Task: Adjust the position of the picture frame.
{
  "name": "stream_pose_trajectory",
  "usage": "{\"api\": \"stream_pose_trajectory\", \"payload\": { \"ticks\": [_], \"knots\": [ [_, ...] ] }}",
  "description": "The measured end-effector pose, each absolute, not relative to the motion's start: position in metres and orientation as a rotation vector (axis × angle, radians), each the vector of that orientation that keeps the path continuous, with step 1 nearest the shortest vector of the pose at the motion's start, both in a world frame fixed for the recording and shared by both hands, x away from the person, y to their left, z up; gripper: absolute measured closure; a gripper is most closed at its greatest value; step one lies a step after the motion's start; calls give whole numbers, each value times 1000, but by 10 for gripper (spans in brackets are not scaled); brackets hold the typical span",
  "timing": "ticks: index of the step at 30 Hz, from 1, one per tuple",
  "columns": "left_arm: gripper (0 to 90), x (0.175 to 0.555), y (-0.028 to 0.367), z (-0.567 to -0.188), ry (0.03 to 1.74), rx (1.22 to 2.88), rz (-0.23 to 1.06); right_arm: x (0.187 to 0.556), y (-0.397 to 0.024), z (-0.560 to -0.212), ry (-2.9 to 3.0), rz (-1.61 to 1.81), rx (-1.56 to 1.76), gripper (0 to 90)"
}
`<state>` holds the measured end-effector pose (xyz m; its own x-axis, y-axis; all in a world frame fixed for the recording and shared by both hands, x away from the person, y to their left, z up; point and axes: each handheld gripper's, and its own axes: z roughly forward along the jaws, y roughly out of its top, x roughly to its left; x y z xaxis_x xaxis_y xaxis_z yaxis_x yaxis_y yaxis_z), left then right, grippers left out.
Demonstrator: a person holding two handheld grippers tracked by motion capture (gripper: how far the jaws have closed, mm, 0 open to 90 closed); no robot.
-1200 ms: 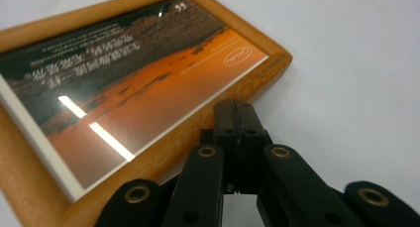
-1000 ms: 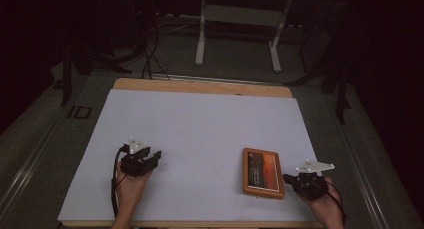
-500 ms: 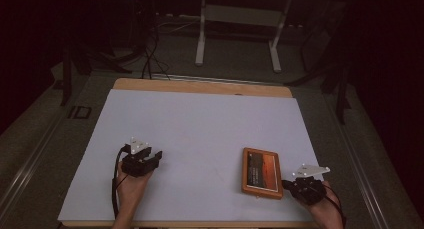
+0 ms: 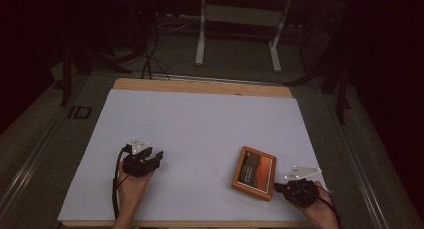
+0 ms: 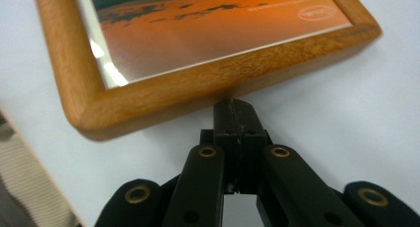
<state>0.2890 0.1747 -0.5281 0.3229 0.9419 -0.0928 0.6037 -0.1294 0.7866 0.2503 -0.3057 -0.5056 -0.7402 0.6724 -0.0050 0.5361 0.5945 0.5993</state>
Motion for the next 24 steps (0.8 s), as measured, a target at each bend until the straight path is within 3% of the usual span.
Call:
{"api": "stream_pose_trajectory", "payload": {
  "ticks": [24],
  "knots": [
    [543,288,174,-527,1340,1835,564,257,-215,-504,2759,1067,695,900]
  ]
}}
